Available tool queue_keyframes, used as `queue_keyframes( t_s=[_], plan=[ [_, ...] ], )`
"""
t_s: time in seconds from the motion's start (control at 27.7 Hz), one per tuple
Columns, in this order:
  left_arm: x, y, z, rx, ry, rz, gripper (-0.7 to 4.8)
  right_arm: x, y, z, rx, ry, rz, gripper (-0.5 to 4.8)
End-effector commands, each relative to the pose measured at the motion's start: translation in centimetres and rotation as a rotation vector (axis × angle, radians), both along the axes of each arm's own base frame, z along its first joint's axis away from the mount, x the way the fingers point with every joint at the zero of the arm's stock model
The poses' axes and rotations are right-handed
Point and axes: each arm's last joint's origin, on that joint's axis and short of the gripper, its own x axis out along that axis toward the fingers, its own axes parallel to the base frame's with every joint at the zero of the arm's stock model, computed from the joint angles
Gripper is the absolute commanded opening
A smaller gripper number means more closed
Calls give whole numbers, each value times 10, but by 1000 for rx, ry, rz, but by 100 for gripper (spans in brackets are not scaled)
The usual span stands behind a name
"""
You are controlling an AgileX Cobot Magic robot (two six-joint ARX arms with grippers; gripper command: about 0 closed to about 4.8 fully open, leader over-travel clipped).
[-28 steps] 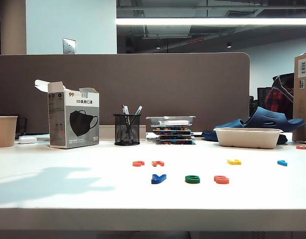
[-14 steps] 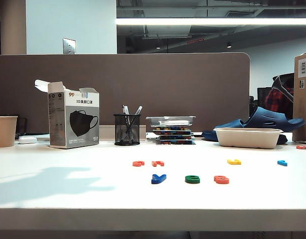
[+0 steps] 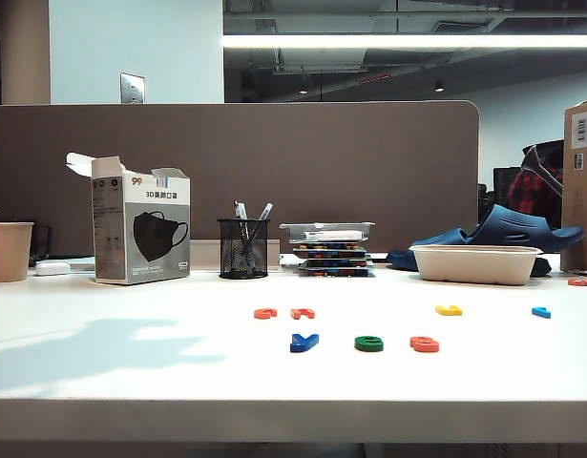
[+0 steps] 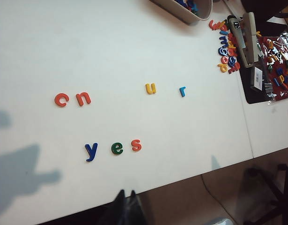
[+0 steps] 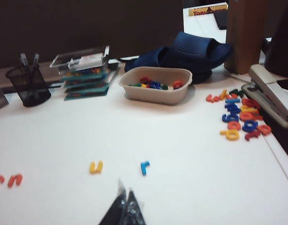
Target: Select the appropriate letters from the row of letter magnets placed on the table to arrange into the word "yes".
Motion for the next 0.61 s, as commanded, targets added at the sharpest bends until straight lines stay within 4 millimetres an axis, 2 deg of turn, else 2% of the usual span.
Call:
queue_keyframes(
  t_s=[0.04, 0.32, 0.61],
  plan=[
    [0, 0, 2, -9, -14, -3, -5, 8, 1, -7, 9, -73, 7, -1],
    [0, 0, 3, -14, -20, -3, -5, 26, 5, -43, -115, -101, 97, -1],
    [1, -1, 4, -21, -36, 0, -5, 34, 5, -72, -120, -76, 99, -1]
  ],
)
